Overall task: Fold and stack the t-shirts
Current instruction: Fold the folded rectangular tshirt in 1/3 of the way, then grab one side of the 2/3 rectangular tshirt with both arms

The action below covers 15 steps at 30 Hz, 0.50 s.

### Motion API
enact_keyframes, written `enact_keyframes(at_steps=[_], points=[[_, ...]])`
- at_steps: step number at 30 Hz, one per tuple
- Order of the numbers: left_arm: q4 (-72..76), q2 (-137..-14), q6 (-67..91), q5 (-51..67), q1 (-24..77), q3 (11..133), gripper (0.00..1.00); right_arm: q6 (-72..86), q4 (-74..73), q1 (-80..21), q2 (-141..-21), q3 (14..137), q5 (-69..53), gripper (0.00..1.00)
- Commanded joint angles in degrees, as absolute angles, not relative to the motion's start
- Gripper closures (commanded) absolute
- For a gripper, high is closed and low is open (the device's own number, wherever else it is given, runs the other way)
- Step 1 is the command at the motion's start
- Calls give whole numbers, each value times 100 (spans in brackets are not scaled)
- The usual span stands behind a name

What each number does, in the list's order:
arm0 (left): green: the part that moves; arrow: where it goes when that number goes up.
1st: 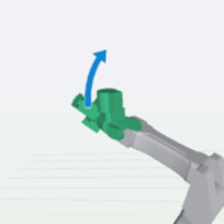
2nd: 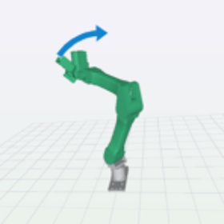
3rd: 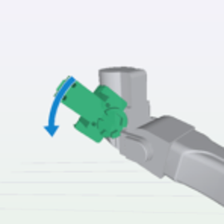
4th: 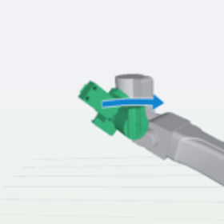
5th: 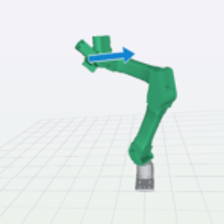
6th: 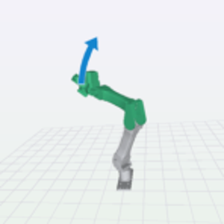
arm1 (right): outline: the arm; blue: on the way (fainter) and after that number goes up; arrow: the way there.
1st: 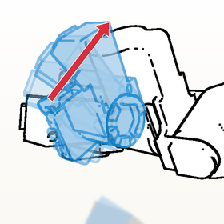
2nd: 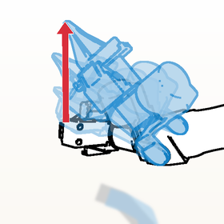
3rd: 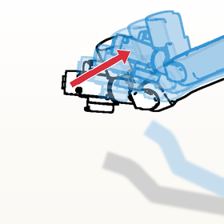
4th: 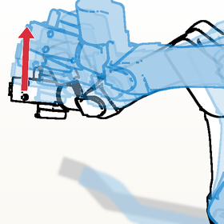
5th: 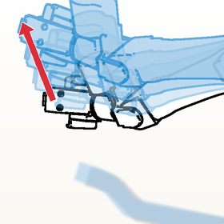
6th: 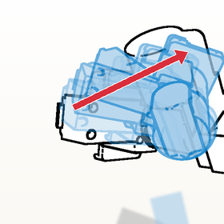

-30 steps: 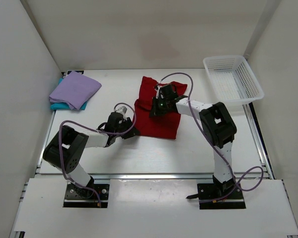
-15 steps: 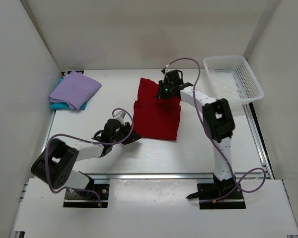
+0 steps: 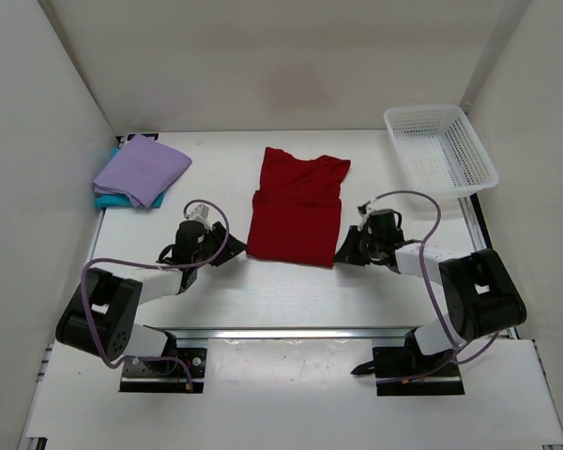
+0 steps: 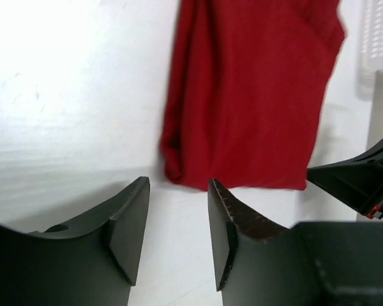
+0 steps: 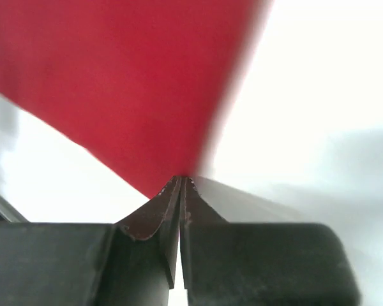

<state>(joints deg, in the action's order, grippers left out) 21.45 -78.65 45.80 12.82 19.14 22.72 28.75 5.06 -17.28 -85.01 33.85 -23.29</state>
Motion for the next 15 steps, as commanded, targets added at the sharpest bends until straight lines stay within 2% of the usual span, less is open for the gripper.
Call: enact_keyframes(at_steps=[1, 5, 8, 9, 11, 13, 15], points=[[2487, -8024, 4631, 1502, 1916, 2153, 47, 3032, 1264, -1425, -8376, 3007, -2557, 99], [2373, -8130, 4570, 1687, 1986, 2198, 44, 3050, 1257, -1275, -8289, 2778, -2751, 99], [2390, -8016, 4588, 1617, 1987, 2057, 40, 3076, 1204, -1389, -7710, 2576, -2488, 86], [2434, -7972, 4614, 1582, 2030, 2031, 40, 3094, 1230, -1389, -7595, 2436, -2505, 77], [2470, -8006, 4632, 1547, 2048, 2030, 37, 3268, 1476, -1380, -7445, 2330, -2636, 69], [2435, -8138, 4597, 1582, 2056, 2109, 39, 3296, 1591, -1476, -7628, 2364, -2768, 60], [2443, -8305, 4553, 1539, 2092, 2206, 45, 3331, 1652, -1582, -7926, 2495, -2908, 59]])
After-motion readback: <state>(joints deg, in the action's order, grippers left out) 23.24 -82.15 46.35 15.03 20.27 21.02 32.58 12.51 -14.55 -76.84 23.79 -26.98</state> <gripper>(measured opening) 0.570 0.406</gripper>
